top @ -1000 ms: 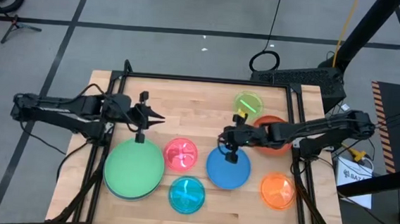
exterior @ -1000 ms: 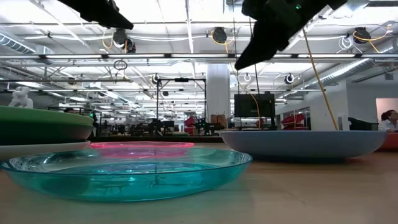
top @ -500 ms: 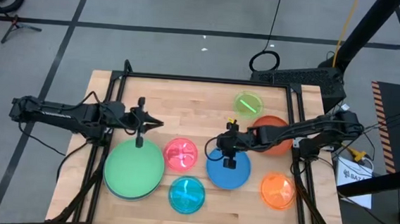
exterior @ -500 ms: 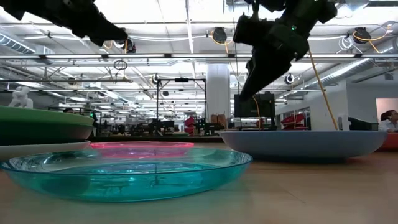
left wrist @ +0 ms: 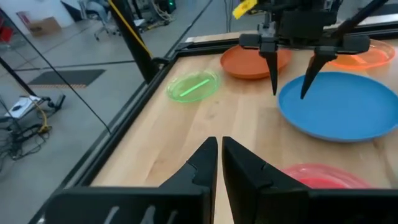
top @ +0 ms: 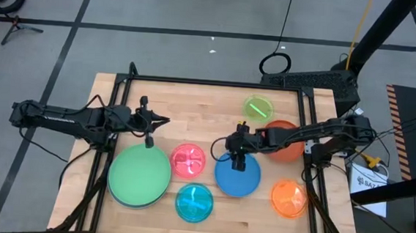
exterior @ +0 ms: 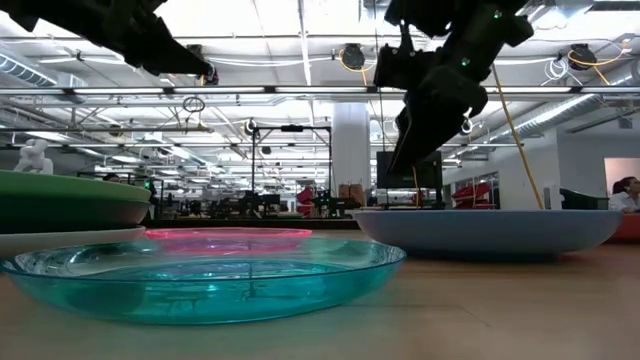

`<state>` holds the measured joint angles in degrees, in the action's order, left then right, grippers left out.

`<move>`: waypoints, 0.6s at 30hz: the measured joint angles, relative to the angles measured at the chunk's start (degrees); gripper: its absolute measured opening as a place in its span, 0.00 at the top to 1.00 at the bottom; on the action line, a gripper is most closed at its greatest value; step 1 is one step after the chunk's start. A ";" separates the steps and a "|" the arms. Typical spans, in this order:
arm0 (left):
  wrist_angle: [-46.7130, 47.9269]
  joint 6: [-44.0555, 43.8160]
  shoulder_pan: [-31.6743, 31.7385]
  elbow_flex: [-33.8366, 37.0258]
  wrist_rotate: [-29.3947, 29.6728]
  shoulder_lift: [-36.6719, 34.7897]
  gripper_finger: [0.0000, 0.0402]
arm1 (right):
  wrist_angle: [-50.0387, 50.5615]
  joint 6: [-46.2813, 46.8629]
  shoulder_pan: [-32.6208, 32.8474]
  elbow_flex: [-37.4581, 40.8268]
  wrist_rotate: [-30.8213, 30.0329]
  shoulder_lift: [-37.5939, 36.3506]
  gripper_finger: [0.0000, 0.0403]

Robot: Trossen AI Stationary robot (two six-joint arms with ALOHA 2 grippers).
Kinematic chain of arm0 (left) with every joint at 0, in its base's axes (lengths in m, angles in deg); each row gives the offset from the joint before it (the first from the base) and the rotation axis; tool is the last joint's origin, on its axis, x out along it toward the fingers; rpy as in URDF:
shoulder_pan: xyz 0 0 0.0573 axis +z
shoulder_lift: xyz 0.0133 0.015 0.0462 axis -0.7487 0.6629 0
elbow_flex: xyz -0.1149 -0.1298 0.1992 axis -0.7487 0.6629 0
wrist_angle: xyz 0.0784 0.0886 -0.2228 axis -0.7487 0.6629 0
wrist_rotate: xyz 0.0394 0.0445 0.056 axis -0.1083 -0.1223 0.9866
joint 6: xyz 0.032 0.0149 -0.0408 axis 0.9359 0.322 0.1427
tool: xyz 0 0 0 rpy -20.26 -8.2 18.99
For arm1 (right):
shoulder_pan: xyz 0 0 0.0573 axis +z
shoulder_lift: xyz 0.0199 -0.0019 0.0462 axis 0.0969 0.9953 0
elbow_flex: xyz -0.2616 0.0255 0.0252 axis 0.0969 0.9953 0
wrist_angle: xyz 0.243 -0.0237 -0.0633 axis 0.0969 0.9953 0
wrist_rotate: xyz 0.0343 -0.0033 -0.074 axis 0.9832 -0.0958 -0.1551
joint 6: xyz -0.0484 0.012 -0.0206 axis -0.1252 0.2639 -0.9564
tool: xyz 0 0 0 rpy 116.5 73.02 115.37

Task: Stack plastic plates
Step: Stack the dark blue plate on top of the green plate

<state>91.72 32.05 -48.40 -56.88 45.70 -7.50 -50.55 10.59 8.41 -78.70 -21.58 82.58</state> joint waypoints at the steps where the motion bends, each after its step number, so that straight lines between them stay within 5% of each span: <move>1: -0.03 -0.02 0.00 0.00 0.04 0.02 0.92 | 0.11 -1.11 -0.64 0.00 1.00 0.01 0.50; 18: 2.56 -4.70 0.00 0.00 0.06 0.02 0.92 | 1.38 -5.71 -7.48 4.27 7.35 -0.02 0.52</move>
<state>94.28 27.36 -48.40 -56.88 45.76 -7.47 -49.17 4.88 0.93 -74.43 -14.23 82.56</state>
